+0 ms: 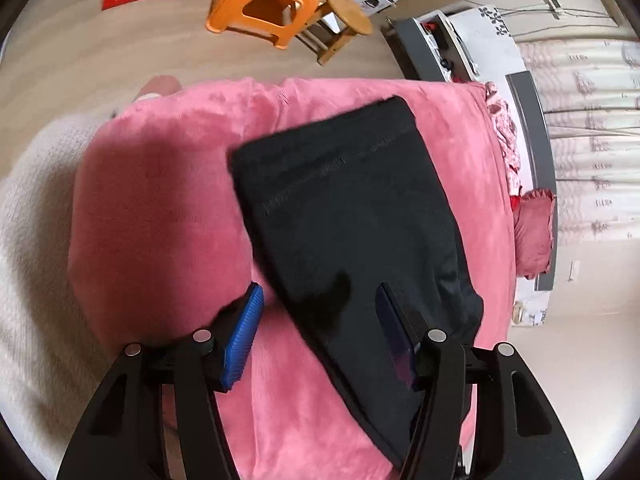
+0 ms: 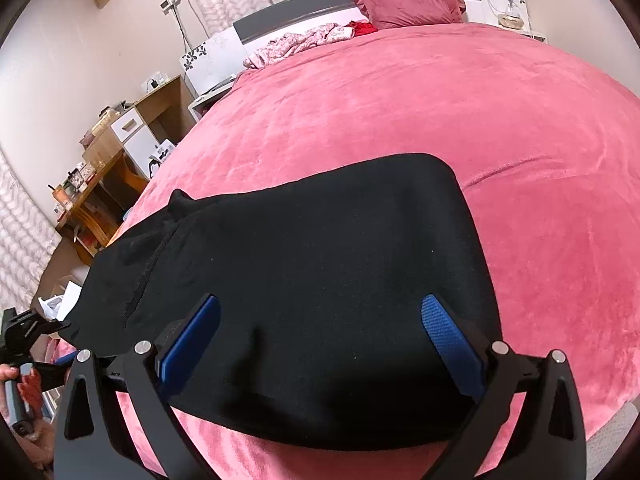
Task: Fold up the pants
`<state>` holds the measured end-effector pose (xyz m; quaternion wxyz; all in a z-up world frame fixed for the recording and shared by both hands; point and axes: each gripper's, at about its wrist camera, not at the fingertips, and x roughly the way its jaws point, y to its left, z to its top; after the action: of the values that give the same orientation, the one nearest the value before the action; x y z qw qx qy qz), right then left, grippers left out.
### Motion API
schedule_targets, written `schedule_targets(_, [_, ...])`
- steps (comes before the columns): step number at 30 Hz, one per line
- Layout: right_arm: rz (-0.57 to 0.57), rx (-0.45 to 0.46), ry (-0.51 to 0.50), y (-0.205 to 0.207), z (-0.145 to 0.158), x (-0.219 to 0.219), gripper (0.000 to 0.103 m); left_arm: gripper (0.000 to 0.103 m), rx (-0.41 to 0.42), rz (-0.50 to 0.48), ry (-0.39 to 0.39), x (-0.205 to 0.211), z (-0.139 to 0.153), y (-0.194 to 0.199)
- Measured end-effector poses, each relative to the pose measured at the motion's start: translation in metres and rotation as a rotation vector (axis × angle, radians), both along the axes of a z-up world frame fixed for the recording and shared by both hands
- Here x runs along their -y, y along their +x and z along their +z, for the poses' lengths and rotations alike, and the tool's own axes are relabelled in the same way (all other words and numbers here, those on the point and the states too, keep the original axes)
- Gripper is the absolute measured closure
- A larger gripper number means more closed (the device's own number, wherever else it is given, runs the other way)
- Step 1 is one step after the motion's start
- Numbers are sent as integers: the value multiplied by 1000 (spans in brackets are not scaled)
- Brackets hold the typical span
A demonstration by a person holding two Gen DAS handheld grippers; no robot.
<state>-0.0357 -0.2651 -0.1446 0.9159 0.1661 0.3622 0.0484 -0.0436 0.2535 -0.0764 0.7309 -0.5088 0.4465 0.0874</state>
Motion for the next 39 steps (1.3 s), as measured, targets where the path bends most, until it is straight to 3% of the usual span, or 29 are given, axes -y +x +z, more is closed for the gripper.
schedule_targets(3, [-1,-3,-2,1,-1,1,2,45,13,-16,70,3,5,10])
schedule_targets(8, [1,-2,1,2,0,3,2,45,60,41,126,3,5,14])
schedule_targets(12, [2,-5,-6,3,0,2,2,44,95,0,195,11,9,16])
schedule_targets(14, [1,-4,-4,3,0,3,2,65,89,9,209,8,11,14])
schedule_targets(15, [1,-4,-1,3,0,3,2,79,77,23,209,6,11,12])
schedule_targets(19, [0,-5,-3,3,0,2,2,88,95,40,206,4,22,7])
schedule_targets(28, [4,-20,-21,4,-1,-2,2,90,389,-145,401,64,112,12])
schedule_targets(33, [3,-22,-18,3,-1,-2,2,90,507,-236,487,97,139,10])
schedule_targets(39, [-1,-19,-3,3,1,0,2,90,557,-316,484,121,147,15])
